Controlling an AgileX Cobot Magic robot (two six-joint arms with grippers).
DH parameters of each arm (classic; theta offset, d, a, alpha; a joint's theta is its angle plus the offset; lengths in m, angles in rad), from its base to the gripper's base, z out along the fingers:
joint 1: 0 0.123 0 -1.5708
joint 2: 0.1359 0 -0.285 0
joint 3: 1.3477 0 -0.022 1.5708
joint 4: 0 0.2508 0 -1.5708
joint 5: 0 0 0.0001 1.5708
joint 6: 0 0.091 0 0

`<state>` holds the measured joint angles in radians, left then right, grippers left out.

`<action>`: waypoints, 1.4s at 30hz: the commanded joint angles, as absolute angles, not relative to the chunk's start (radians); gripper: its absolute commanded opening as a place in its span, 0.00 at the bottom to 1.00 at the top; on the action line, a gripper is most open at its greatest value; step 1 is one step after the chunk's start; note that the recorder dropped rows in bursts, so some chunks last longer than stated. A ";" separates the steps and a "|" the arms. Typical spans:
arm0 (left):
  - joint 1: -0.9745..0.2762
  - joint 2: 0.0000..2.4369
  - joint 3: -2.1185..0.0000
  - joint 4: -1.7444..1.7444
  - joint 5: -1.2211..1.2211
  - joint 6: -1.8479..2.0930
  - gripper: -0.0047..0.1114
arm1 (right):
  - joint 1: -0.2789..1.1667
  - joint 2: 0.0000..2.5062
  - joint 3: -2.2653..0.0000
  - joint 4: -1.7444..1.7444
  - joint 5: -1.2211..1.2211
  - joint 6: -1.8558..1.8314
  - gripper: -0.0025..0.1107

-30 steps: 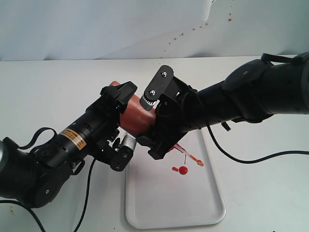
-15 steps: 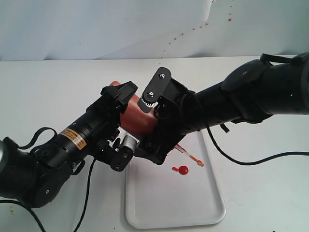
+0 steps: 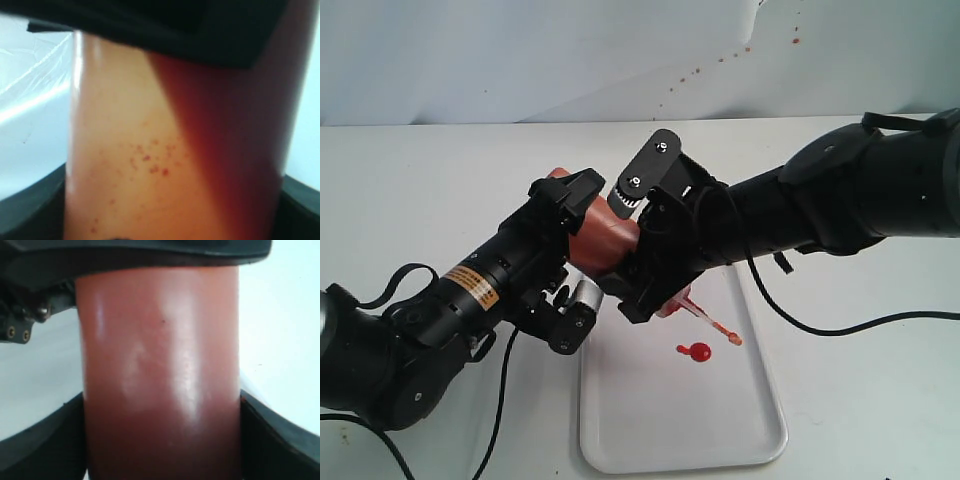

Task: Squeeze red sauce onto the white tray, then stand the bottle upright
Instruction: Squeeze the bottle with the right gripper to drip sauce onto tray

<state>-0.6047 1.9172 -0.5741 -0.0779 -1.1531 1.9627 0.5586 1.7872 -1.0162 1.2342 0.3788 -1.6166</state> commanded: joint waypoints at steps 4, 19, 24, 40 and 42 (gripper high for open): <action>-0.610 1.899 -0.581 -0.083 -1.221 1.937 0.04 | 0.560 1.788 -1.014 1.204 0.409 -1.612 0.02; -0.610 1.899 -0.581 -0.083 -1.221 1.937 0.04 | 0.560 1.788 -1.014 1.204 0.409 -1.614 0.02; -0.610 1.899 -0.581 -0.083 -1.221 1.937 0.04 | 0.560 1.788 -1.014 1.204 0.439 -1.617 0.23; -0.610 1.899 -0.581 -0.098 -1.221 1.937 0.04 | 0.560 1.740 -1.014 1.036 0.460 -1.644 0.95; -0.610 1.899 -0.581 -0.098 -1.221 1.937 0.04 | 0.558 1.703 -1.014 1.029 0.457 -1.641 0.95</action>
<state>-0.6047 1.9172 -0.5741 -0.0781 -1.1532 1.9627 0.5586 1.7566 -1.0162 1.0492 0.4441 -1.6469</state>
